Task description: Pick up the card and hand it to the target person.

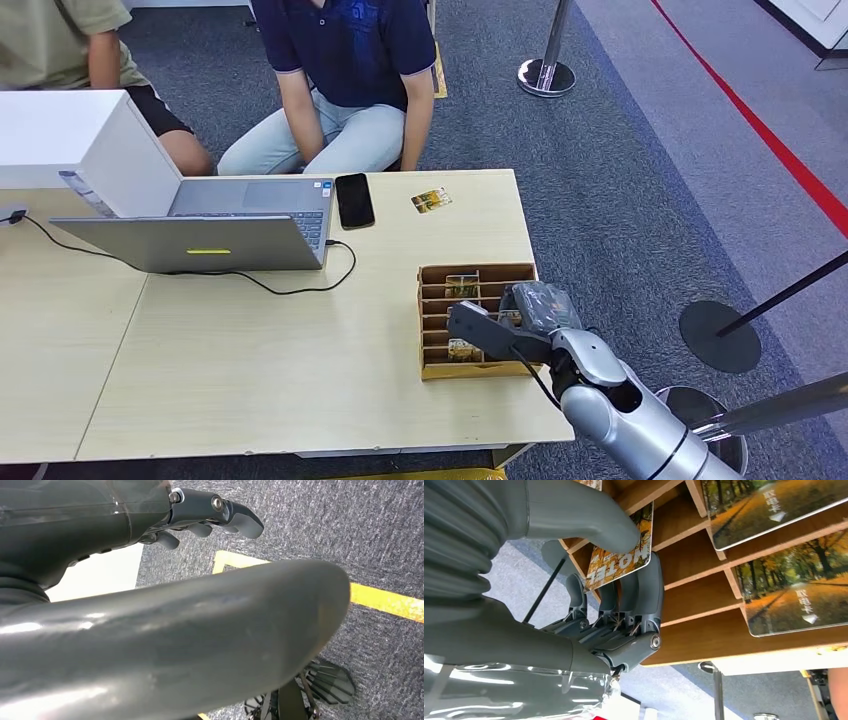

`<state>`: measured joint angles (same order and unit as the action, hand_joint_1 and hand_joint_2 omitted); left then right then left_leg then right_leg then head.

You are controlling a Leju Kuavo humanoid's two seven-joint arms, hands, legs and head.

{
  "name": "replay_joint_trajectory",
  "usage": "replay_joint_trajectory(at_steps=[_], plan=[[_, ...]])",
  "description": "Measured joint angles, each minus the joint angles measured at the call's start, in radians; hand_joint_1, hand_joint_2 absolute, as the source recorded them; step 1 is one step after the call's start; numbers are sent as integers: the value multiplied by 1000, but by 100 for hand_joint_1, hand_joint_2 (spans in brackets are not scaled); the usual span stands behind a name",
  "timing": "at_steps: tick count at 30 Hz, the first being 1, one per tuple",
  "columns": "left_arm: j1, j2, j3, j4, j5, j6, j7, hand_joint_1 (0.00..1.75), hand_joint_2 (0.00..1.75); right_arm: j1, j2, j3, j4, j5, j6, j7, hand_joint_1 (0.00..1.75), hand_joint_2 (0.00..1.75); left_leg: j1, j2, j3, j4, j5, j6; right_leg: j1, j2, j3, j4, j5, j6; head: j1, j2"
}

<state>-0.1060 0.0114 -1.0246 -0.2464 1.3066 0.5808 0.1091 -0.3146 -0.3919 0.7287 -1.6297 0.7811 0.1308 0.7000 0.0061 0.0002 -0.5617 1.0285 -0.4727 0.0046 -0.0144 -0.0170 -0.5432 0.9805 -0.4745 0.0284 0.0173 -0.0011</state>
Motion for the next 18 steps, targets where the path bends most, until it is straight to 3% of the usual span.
replay_joint_trajectory(at_steps=[1,5,18], plan=[[0,0,0,0,0,0,-1,0,0,2,0,-1,0,3,3,0,114,175,0,0,0,0,0,0,0,0,0,0,0,0,0,0],[0,0,0,0,1,1,-6,0,0,11,-3,-7,0,14,12,0,175,175,0,0,0,0,0,0,0,0,0,0,0,0,0,0],[0,0,2,0,14,0,-21,0,0,23,-9,-31,0,22,15,0,175,175,0,1,1,0,0,0,0,1,0,0,0,0,0,0]])
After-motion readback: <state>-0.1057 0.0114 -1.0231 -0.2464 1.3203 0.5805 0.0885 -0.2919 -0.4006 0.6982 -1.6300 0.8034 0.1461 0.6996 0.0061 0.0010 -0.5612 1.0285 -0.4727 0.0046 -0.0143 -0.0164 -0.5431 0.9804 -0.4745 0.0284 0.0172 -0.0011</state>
